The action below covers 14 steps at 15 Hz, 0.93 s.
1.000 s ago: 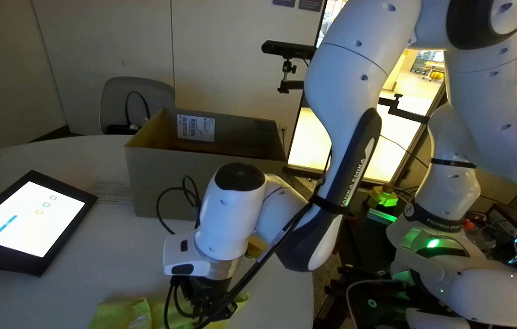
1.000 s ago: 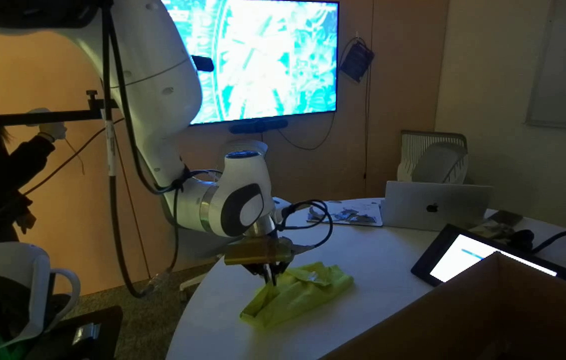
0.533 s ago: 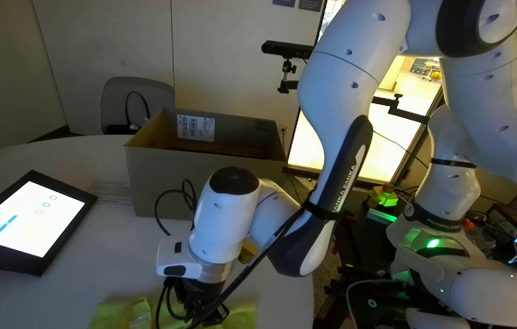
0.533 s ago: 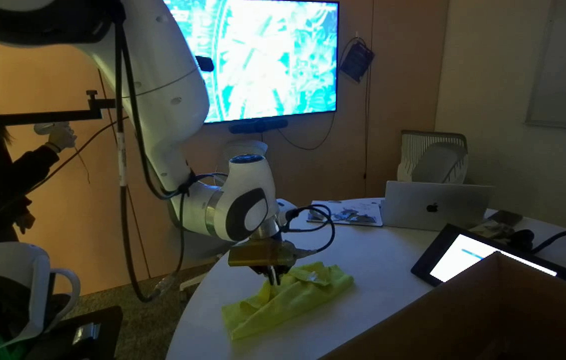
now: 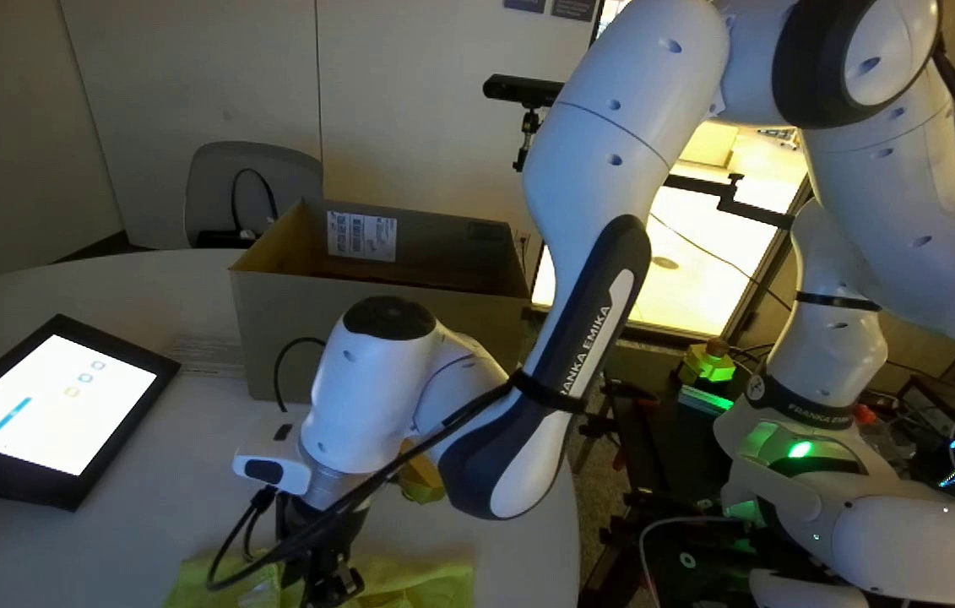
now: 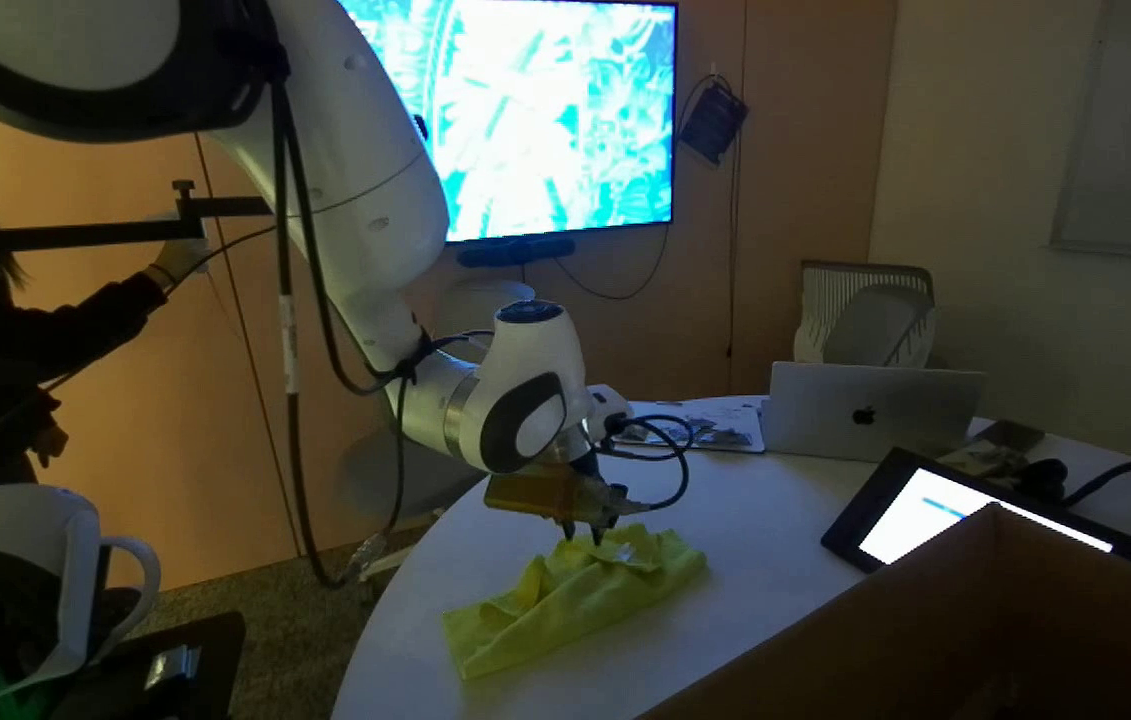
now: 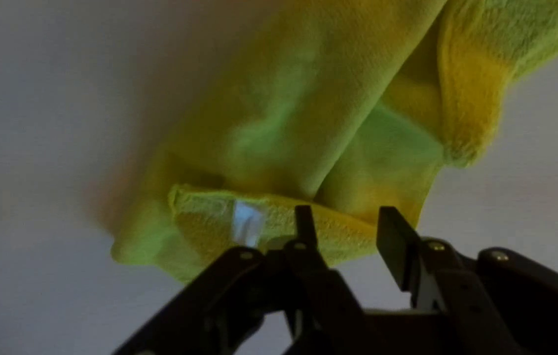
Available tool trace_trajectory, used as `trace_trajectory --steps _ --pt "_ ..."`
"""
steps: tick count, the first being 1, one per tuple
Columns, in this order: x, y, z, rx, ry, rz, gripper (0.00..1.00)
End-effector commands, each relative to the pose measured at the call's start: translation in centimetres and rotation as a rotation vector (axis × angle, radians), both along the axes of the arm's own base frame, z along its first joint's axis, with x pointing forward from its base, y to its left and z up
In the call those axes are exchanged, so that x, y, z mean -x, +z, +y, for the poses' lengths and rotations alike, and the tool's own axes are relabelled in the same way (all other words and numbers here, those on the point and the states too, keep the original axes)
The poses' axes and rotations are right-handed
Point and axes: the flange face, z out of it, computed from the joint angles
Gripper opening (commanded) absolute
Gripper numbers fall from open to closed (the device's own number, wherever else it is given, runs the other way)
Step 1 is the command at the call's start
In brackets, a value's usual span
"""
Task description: Put the marker on the towel, fold the towel twice, put the towel inside the box
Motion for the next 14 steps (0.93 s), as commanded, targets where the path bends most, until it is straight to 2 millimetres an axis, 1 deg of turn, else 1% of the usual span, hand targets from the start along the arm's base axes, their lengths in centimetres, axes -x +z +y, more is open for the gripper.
trace_trajectory --steps 1,4,5,10,14 --pt "-3.9 0.7 1.6 -0.055 -0.141 0.023 0.69" --pt "-6.6 -0.4 2.0 -0.036 -0.251 0.042 0.94" --pt "-7.4 -1.1 1.9 -0.025 -0.284 0.055 0.99" --pt "-10.6 -4.5 1.0 0.014 -0.432 0.122 1.0" --pt "-12.2 -6.5 -0.2 0.035 -0.5 0.168 1.0"
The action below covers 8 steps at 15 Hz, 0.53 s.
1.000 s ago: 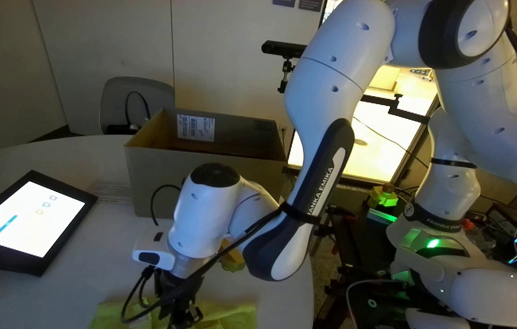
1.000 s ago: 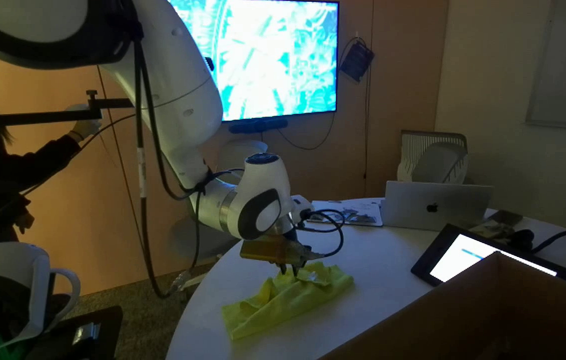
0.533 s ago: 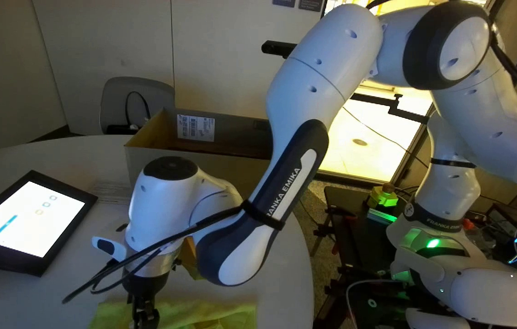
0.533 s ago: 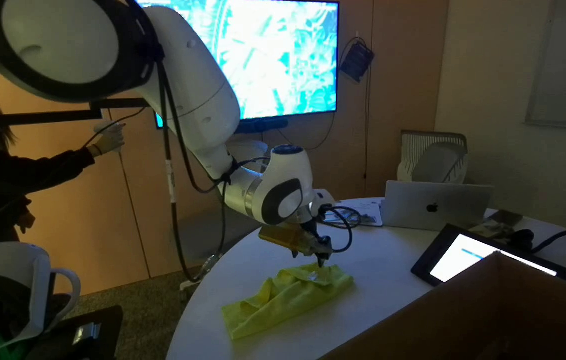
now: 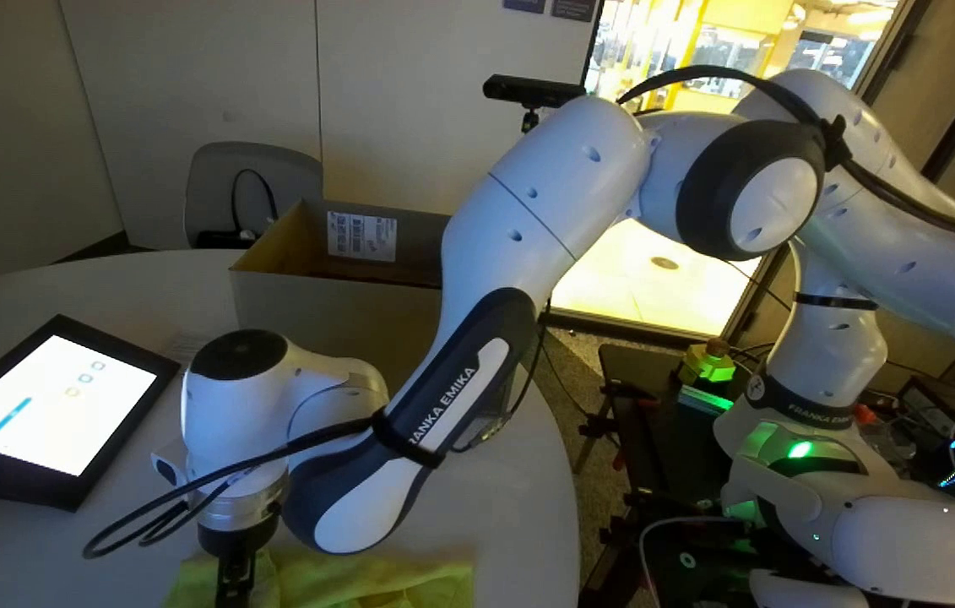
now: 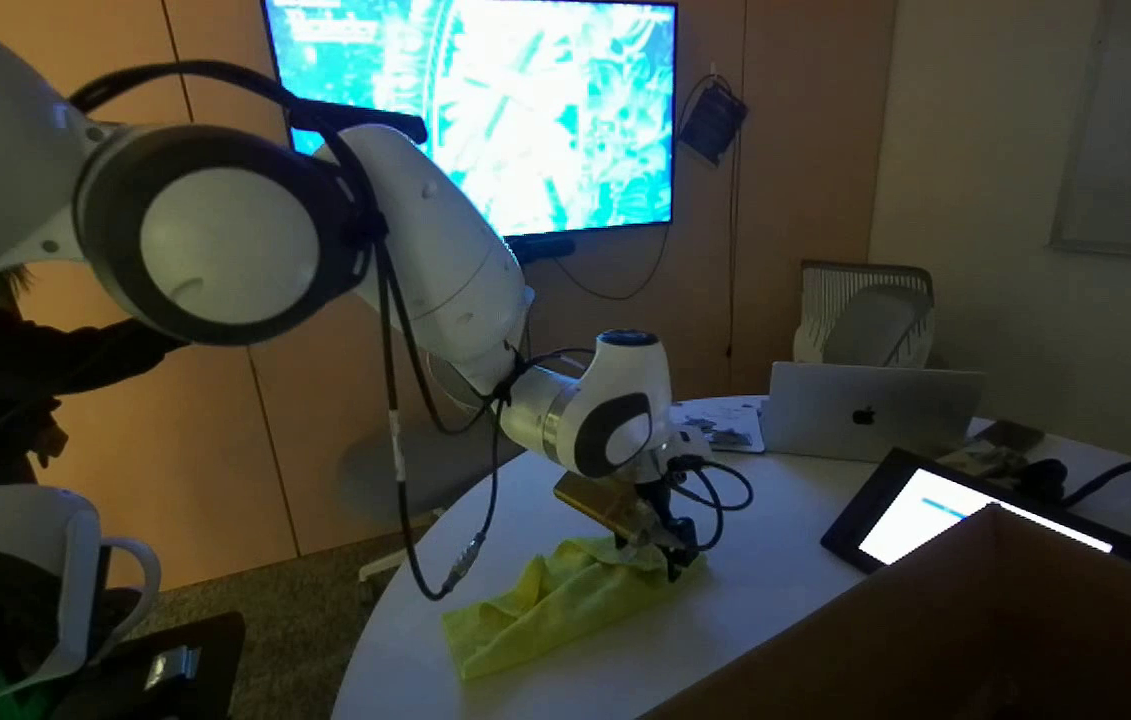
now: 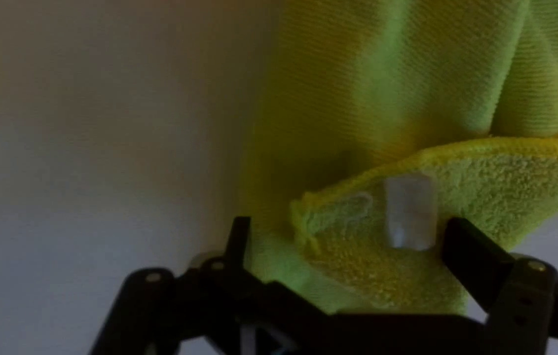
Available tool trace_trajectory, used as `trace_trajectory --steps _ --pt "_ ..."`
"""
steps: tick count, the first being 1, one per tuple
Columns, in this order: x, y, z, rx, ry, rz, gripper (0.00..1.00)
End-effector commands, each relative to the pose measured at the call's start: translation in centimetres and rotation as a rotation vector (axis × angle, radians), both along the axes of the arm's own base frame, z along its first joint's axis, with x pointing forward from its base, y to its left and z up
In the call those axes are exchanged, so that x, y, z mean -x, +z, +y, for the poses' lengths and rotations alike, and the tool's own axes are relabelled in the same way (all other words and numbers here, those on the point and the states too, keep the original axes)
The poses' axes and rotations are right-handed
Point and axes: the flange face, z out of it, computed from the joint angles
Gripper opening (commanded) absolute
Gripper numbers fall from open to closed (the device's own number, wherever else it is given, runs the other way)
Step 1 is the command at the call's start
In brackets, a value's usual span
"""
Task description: Put the marker on the towel, fold the towel twice, put the towel inside the box
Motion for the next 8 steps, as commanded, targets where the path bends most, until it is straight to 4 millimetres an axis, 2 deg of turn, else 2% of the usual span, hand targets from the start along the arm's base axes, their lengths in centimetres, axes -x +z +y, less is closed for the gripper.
trace_trajectory --steps 1,4,6,7,8 --pt "-2.2 -1.2 -0.3 0.0 -0.065 0.025 1.0" --pt "-2.6 -2.0 -1.3 -0.011 -0.072 0.072 1.0" --pt "-2.8 -1.8 -1.7 -0.021 -0.076 0.106 1.0" --pt "-2.9 -1.7 -1.9 -0.022 -0.077 0.12 0.75" --pt "-3.0 -1.5 -2.2 -0.035 -0.072 0.136 0.73"
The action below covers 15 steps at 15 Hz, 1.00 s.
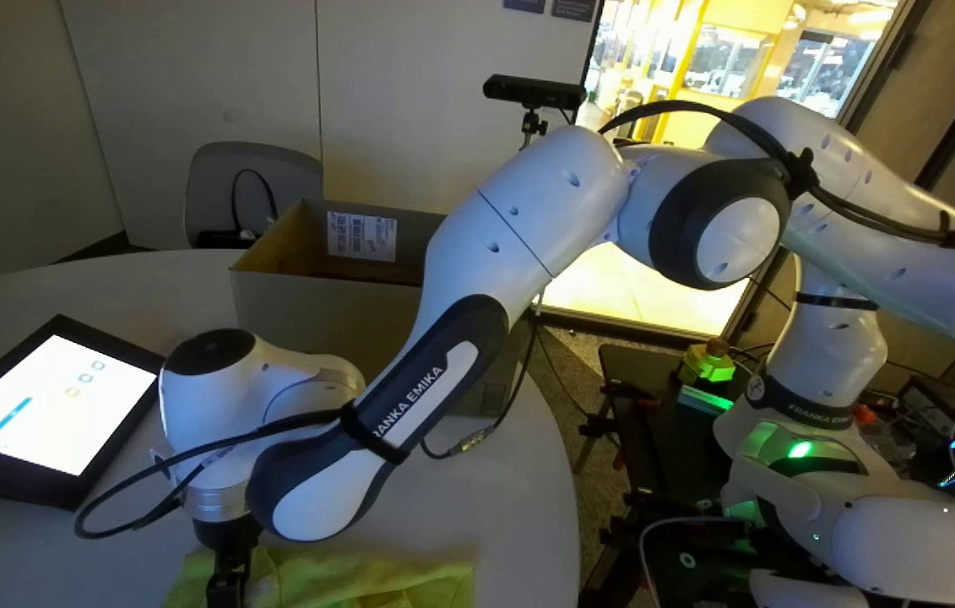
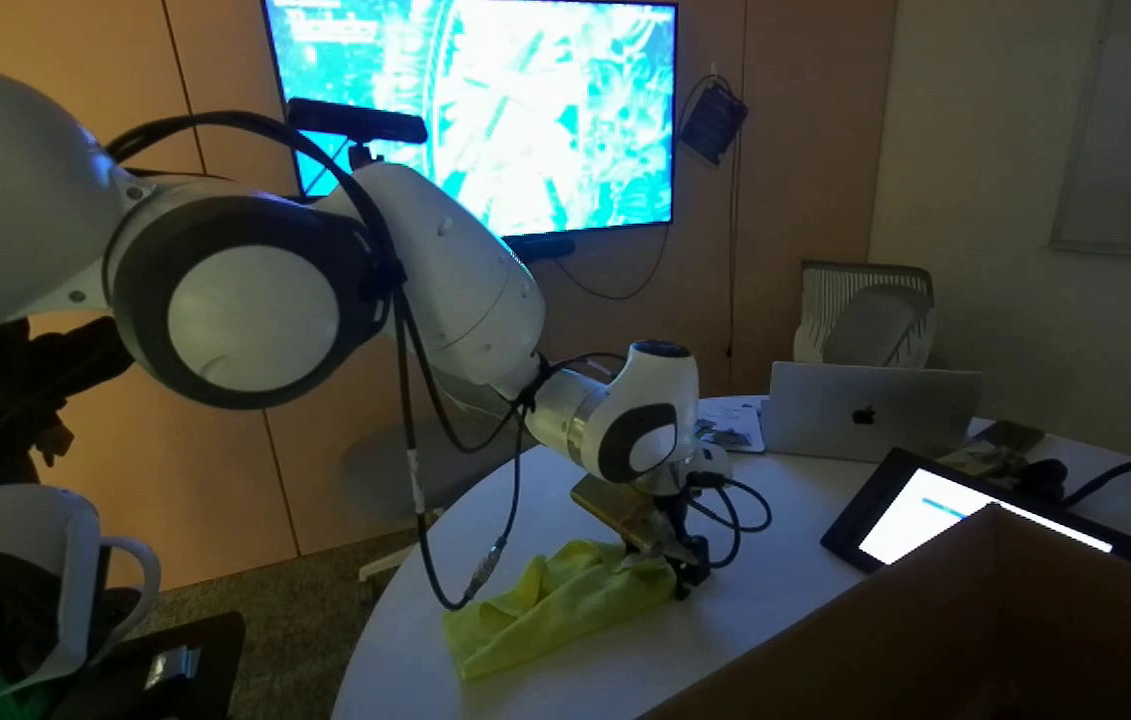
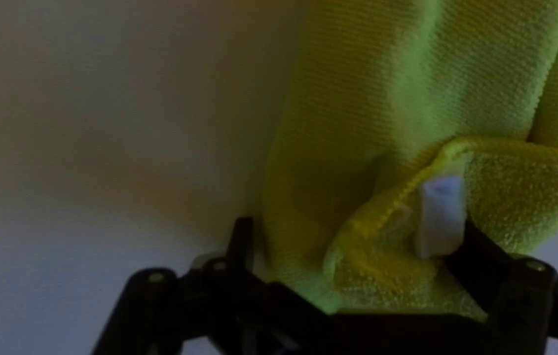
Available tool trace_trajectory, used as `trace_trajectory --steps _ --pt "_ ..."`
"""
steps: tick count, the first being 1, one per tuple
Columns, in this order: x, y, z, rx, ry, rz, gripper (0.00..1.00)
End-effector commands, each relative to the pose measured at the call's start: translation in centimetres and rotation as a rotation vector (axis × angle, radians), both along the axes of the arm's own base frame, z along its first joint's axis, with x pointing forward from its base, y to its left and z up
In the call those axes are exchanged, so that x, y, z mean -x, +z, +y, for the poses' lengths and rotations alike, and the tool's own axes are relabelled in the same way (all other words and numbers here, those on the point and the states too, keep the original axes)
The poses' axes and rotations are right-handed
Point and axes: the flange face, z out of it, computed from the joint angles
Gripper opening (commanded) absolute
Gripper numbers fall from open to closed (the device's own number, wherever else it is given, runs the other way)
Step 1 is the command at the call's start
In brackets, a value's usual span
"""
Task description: Put the marker on the towel, fold the towel twice, put the towel inside the box
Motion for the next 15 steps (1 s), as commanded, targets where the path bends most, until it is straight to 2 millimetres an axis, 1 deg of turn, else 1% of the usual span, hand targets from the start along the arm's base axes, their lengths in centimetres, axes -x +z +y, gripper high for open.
trace_trajectory --steps 1,4,5,6,7,8,10,12,13,14,15 --pt "-1.1 0.7 -1.2 -0.062 0.01 0.056 0.65" --pt "-1.5 2.2 -2.8 -0.146 0.051 0.11 0.4" --pt "-1.5 2.5 -3.4 -0.168 0.065 0.131 0.31" --pt "-1.5 2.7 -4.1 -0.184 0.072 0.15 0.23" --pt "-1.6 2.7 -4.8 -0.201 0.078 0.17 0.14" --pt "-1.7 2.9 -5.6 -0.224 0.082 0.193 0.14" --pt "-1.7 3.2 -7.1 -0.272 0.108 0.242 0.1" --pt "-1.5 3.6 -8.4 -0.33 0.145 0.296 0.14" --pt "-1.5 3.9 -9.0 -0.356 0.162 0.32 0.13" --pt "-1.4 4.3 -9.6 -0.393 0.19 0.346 0.15" --pt "-1.3 4.9 -10.1 -0.431 0.225 0.37 0.14"
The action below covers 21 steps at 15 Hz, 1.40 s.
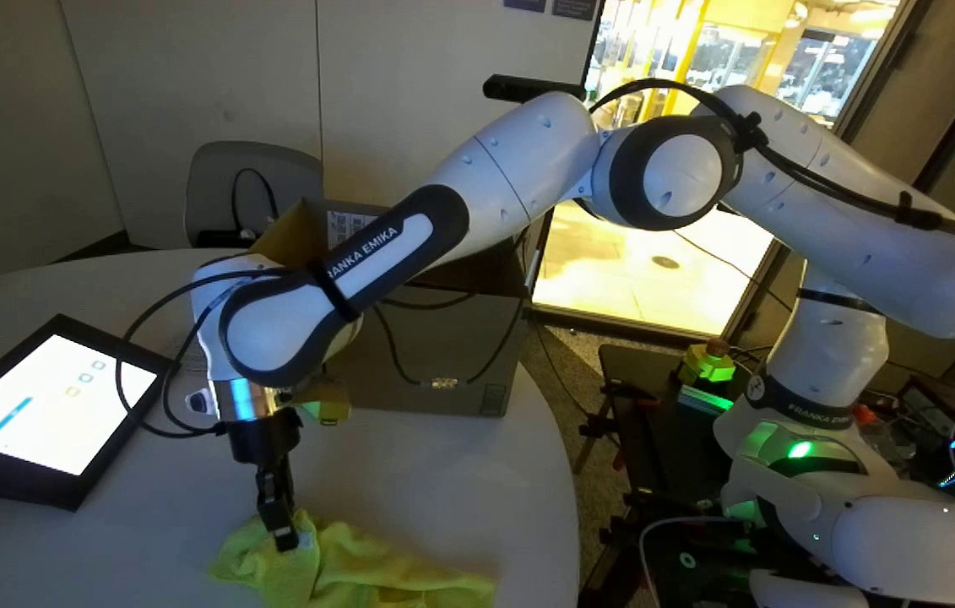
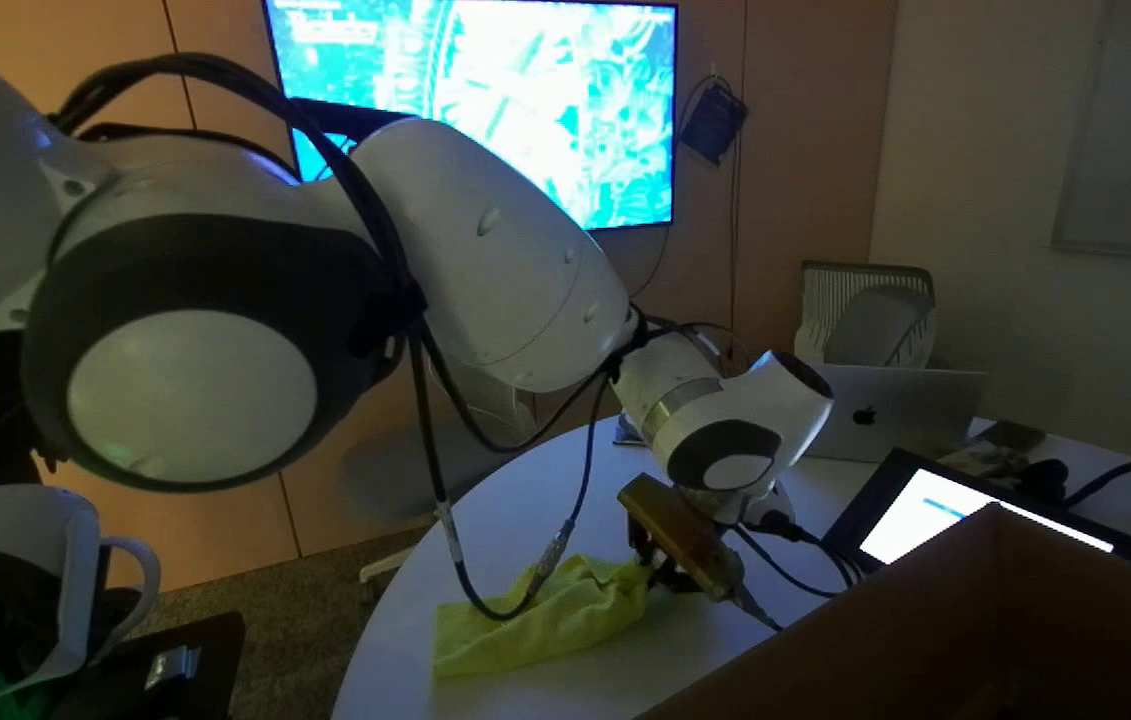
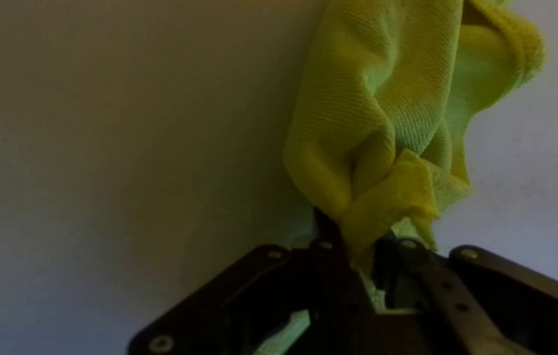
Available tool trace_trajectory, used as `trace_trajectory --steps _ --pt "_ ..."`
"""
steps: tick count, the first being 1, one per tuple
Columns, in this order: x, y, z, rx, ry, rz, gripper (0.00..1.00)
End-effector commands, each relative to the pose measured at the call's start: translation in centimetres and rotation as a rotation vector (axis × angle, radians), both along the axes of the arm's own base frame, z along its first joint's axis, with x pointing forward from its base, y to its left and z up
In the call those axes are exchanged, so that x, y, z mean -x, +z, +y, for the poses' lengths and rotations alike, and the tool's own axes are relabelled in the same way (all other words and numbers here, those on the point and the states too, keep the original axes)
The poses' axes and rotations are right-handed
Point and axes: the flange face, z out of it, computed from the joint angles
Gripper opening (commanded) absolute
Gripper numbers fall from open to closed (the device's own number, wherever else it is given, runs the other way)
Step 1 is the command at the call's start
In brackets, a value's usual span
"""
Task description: Put the marker on the towel, fold the towel twice, put the towel inside the box
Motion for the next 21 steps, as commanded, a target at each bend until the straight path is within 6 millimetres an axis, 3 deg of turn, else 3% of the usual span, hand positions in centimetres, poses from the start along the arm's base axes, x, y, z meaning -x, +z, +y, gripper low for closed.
trace_trajectory --steps 1,9,15,17,21 --pt "0.0 3.1 -1.6 -0.158 0.098 0.073 0.15" --pt "-2.3 8.9 -4.3 -0.259 0.074 0.023 0.15" --pt "-3.3 11.3 -5.1 -0.283 0.067 -0.038 0.14" --pt "-2.8 11.5 -5.1 -0.29 0.093 -0.038 0.14" --pt "0.7 11.0 -4.0 -0.304 0.212 0.022 0.14"
